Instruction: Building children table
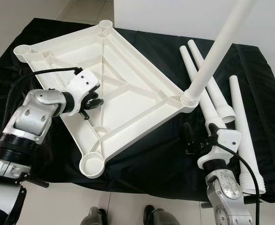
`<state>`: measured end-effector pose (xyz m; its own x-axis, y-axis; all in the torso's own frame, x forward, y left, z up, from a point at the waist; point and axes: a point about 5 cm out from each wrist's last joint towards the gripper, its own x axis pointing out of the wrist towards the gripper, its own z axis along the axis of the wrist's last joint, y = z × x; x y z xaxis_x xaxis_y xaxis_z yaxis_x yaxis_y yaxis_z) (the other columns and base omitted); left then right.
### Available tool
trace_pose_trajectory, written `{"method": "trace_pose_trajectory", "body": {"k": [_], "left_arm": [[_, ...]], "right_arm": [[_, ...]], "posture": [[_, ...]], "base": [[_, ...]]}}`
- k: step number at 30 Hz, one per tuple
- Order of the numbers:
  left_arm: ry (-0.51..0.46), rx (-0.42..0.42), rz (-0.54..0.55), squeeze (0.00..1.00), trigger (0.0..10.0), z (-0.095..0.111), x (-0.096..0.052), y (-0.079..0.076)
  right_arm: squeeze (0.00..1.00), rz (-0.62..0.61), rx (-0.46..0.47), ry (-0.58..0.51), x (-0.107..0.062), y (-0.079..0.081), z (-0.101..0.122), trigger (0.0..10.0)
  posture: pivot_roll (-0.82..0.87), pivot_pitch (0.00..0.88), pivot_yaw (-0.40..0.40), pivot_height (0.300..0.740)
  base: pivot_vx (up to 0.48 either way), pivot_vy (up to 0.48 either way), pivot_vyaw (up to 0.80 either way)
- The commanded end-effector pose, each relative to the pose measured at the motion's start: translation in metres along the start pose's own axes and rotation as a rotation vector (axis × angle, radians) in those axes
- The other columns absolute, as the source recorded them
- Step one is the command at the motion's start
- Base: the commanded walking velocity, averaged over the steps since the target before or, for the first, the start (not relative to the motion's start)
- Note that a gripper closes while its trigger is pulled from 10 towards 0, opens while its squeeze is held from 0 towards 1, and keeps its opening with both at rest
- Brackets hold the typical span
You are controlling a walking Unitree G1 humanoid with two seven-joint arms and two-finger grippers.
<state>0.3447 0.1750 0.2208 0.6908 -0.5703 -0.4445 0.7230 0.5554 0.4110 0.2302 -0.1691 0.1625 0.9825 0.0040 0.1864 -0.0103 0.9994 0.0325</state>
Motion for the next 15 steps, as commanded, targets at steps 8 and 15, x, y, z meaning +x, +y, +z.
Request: {"method": "trace_pose_trajectory", "body": {"k": [8, 15], "left_arm": [[0.057, 0.046, -0.029, 0.00, 10.0, -0.011, -0.003, -0.007], [0.019, 0.059, -0.177, 0.00, 10.0, -0.005, 0.013, -0.043]], "right_arm": [[0.00, 0.012, 0.000, 0.015, -0.001, 0.000, -0.001, 10.0], [0.00, 0.016, 0.000, 0.014, 0.001, 0.000, -0.001, 10.0]], "posture": [[0.00, 0.205, -0.030, 0.740], [0.00, 0.203, -0.032, 0.740]], "base": [[0.000, 0.000, 0.00], [0.000, 0.000, 0.00]]}}
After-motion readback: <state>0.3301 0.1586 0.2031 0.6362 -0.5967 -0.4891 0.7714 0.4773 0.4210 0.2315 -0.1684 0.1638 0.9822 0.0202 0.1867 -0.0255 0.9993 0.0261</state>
